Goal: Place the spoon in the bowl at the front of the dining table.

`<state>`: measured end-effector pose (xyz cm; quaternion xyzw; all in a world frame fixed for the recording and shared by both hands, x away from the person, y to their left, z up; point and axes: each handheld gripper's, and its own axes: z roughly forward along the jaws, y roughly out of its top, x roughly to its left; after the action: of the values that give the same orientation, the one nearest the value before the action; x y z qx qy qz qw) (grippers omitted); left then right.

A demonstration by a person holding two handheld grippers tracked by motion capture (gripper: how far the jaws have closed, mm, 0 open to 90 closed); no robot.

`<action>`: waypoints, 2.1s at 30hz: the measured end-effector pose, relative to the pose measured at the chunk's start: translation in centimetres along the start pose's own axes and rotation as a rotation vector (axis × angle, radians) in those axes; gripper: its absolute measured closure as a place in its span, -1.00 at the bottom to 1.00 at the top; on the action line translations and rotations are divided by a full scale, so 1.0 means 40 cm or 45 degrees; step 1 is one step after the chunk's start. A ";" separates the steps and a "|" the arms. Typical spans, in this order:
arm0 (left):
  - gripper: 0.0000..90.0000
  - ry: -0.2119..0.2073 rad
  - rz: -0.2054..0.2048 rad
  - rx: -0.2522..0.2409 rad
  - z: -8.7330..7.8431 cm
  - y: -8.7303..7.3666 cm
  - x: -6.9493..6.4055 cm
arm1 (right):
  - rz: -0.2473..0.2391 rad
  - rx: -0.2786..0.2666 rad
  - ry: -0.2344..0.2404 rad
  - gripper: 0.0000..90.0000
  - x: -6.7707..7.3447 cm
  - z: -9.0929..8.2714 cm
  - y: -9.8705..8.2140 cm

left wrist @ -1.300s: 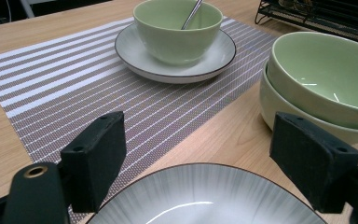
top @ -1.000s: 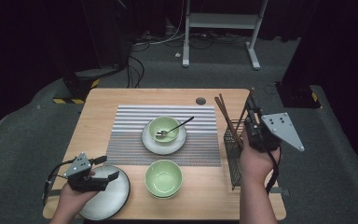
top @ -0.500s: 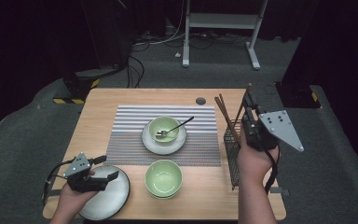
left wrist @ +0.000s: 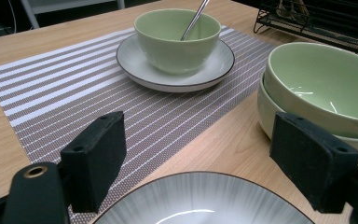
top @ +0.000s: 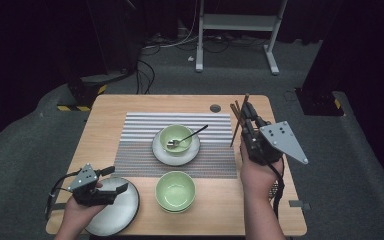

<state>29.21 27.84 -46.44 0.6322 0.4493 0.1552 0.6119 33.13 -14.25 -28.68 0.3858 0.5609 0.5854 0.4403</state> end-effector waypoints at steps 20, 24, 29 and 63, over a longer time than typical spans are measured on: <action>-0.63 -0.089 0.049 -0.087 0.081 0.086 -0.107 | 0.045 0.032 0.156 0.87 0.099 0.022 -0.069; -0.66 -0.103 0.036 -0.091 0.110 0.096 -0.124 | 0.044 0.044 0.187 0.87 0.120 0.025 -0.084; -0.67 -0.110 0.053 -0.106 0.135 0.100 -0.150 | 0.044 0.048 0.214 0.87 0.139 0.027 -0.092; -0.16 -0.196 0.058 -0.151 0.267 0.108 -0.219 | 0.061 0.057 0.373 0.87 0.250 0.048 -0.116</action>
<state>34.02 15.06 -41.56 0.6149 0.3765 0.1465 0.6773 32.18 -4.25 -33.59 0.3191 0.6226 0.6333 0.3308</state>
